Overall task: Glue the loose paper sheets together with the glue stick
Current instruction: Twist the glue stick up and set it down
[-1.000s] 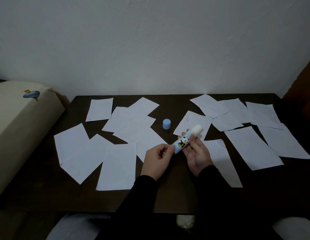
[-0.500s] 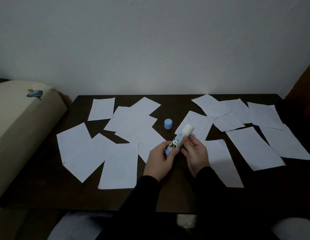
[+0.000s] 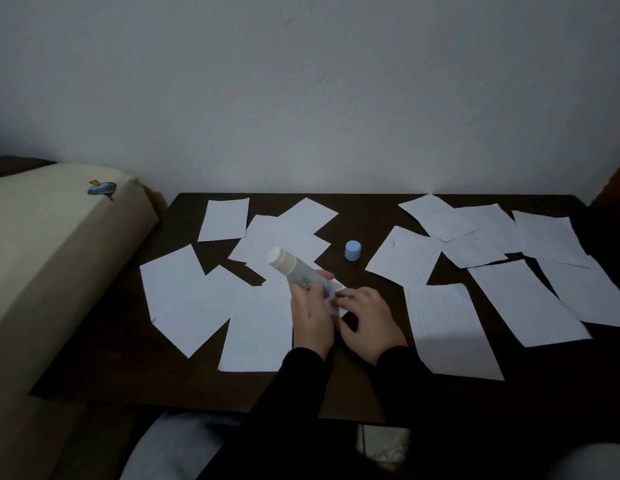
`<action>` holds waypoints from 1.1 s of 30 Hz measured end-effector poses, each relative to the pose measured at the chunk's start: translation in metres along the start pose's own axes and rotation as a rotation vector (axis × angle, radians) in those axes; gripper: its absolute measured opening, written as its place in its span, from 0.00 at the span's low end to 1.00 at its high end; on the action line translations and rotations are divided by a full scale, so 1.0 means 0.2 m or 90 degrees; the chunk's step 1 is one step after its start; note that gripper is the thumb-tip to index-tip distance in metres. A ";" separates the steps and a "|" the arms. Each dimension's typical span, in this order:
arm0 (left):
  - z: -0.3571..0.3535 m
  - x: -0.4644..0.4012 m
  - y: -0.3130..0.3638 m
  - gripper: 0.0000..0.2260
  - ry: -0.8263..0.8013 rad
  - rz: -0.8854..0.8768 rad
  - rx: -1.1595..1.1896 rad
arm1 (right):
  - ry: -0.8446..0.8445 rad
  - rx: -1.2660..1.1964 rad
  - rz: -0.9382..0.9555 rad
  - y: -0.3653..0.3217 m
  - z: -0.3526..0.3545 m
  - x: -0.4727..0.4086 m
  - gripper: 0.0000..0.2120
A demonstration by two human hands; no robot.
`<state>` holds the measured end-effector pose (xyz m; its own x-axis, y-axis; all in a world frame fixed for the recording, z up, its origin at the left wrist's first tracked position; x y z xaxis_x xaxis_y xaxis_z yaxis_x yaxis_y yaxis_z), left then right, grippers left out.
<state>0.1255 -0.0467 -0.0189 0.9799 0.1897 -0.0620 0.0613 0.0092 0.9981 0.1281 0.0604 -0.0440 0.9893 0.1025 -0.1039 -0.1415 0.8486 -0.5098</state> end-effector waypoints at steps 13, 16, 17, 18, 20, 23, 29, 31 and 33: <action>0.44 -0.13 -0.16 0.20 0.034 0.068 -0.453 | 0.009 0.087 -0.050 -0.02 0.01 0.02 0.19; 0.45 -0.12 -0.16 0.21 0.044 0.067 -0.415 | -0.016 0.100 -0.048 -0.02 0.03 0.04 0.19; 0.45 -0.11 -0.16 0.21 0.046 0.062 -0.415 | -0.020 0.105 -0.049 -0.01 0.04 0.05 0.19; 0.45 -0.11 -0.17 0.21 0.047 0.054 -0.418 | -0.024 0.111 -0.054 0.01 0.05 0.06 0.19; 0.45 -0.11 -0.17 0.21 0.052 0.045 -0.424 | -0.028 0.116 -0.067 0.05 0.08 0.10 0.19; 0.44 -0.11 -0.18 0.20 0.058 0.040 -0.427 | -0.043 0.106 -0.063 0.13 0.16 0.15 0.18; 0.41 -0.09 -0.13 0.20 0.080 -0.051 -0.586 | -0.083 0.057 -0.046 0.22 0.22 0.20 0.19; 0.41 -0.07 -0.11 0.18 0.079 -0.097 -0.669 | -0.079 0.062 -0.044 0.20 0.20 0.19 0.20; 0.41 -0.07 -0.09 0.18 0.064 -0.090 -0.688 | -0.079 0.061 -0.037 0.19 0.18 0.18 0.20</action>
<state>0.1267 -0.1304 -0.0360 0.9540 0.1976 -0.2253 -0.0746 0.8847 0.4602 0.1605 0.1160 -0.0368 0.9934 0.1100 0.0335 -0.0852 0.8998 -0.4278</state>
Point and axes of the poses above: each hand's wrist, its own x-axis away from the middle knuckle, its own z-axis out of the back of the hand, y = z × x, the point moved 1 cm from there along -x, towards the middle knuckle, and after that the axes turned 2 degrees about x, right-handed, at the moved point
